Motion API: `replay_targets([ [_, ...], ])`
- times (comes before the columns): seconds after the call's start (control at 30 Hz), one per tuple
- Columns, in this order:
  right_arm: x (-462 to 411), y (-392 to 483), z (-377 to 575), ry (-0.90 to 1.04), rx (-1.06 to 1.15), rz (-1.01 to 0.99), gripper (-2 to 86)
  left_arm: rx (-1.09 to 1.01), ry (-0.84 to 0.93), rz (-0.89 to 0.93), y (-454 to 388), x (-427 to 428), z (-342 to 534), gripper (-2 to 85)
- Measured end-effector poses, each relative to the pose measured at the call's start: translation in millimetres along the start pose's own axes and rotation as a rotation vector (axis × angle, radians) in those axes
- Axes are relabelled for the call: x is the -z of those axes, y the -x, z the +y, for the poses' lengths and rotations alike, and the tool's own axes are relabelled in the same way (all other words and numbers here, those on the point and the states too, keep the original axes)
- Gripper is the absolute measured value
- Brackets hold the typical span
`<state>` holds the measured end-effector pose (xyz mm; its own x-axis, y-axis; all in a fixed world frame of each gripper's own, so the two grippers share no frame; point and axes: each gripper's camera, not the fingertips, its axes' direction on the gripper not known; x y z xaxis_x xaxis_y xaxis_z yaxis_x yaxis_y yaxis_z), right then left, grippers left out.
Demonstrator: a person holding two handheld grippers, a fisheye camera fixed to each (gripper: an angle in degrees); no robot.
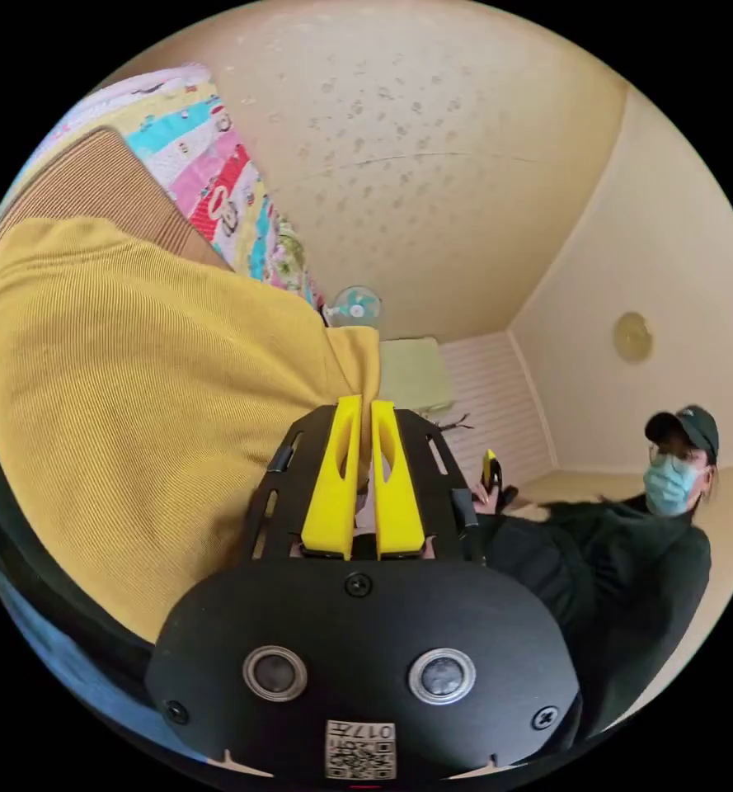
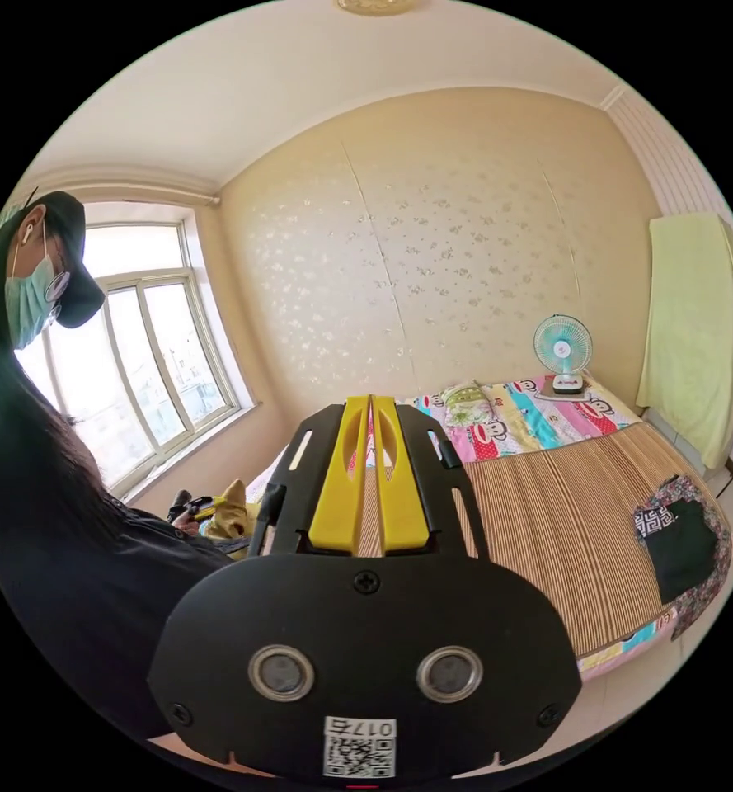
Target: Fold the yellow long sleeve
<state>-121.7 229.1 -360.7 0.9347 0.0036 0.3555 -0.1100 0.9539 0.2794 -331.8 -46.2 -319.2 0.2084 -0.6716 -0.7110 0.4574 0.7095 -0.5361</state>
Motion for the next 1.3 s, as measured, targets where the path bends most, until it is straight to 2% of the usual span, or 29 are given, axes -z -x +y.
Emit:
replay_targets([
  [0.1,-46,3,2,0.084,0.018,-0.142,0.5,-0.204,0.127,0.15,-93,13,55,0.3],
  [0.17,-105,19,0,0.212,0.061,-0.326,0.5,-0.241,0.213,0.141,-136,14,80,0.8],
  [0.23,-153,40,-4,0.329,0.1,-0.452,0.5,-0.175,0.337,0.068,-158,8,103,1.7],
  [0.27,-181,57,-7,0.398,0.132,-0.53,0.4,-0.081,0.409,-0.023,-160,3,119,2.5],
  [0.33,-215,81,-14,0.459,0.162,-0.615,0.4,0.115,0.426,-0.217,-143,3,147,4.0],
  [0.4,-234,99,-22,0.451,0.17,-0.667,0.4,0.392,0.373,-0.378,-115,10,189,7.6],
  [0.43,-242,107,-26,0.439,0.173,-0.699,0.3,0.421,0.341,-0.38,-114,10,199,8.8],
  [0.53,-258,116,-31,0.478,0.181,-0.729,0.3,0.398,0.06,-0.379,-141,7,228,13.0],
  [0.6,-263,114,-31,0.506,0.169,-0.712,0.3,0.312,-0.12,-0.501,-187,-8,231,14.7],
  [0.67,-266,103,-29,0.518,0.12,-0.695,0.4,0.228,-0.174,-0.579,-220,-30,219,15.9],
  [0.73,-266,93,-29,0.515,0.069,-0.694,0.4,0.174,-0.13,-0.612,-239,-63,198,16.7],
  [0.83,-267,74,-32,0.497,-0.016,-0.682,0.4,0.144,0.051,-0.667,-239,-144,162,17.8],
  [0.87,-266,67,-35,0.481,-0.045,-0.675,0.4,0.195,0.159,-0.709,-226,-182,155,17.5],
  [0.9,-265,63,-37,0.471,-0.06,-0.672,0.4,0.266,0.306,-0.736,-206,-225,154,16.2],
  [0.93,-263,56,-41,0.444,-0.087,-0.665,0.5,0.294,0.375,-0.754,-197,-245,157,15.6],
  [0.97,-260,48,-46,0.41,-0.109,-0.658,0.5,0.34,0.459,-0.825,-185,-274,167,10.3],
  [1.0,-258,44,-49,0.393,-0.119,-0.653,0.5,0.37,0.458,-0.878,-183,-288,178,7.3],
  [1.03,-255,36,-54,0.362,-0.141,-0.641,0.5,0.388,0.429,-0.87,-184,-289,183,6.8],
  [1.07,-251,29,-58,0.335,-0.157,-0.63,0.5,0.431,0.326,-0.801,-193,-283,193,6.2],
  [1.13,-247,19,-65,0.306,-0.178,-0.606,0.5,0.436,0.092,-0.595,-218,-261,207,5.7],
  [1.2,-244,10,-73,0.284,-0.197,-0.58,0.5,0.341,-0.14,-0.326,-252,-229,207,5.5],
  [1.27,-239,0,-86,0.236,-0.214,-0.558,0.6,0.205,-0.193,-0.23,-287,-213,185,5.3],
  [1.3,-237,-2,-90,0.221,-0.217,-0.554,0.6,0.091,-0.179,-0.243,-318,-211,164,5.2],
])
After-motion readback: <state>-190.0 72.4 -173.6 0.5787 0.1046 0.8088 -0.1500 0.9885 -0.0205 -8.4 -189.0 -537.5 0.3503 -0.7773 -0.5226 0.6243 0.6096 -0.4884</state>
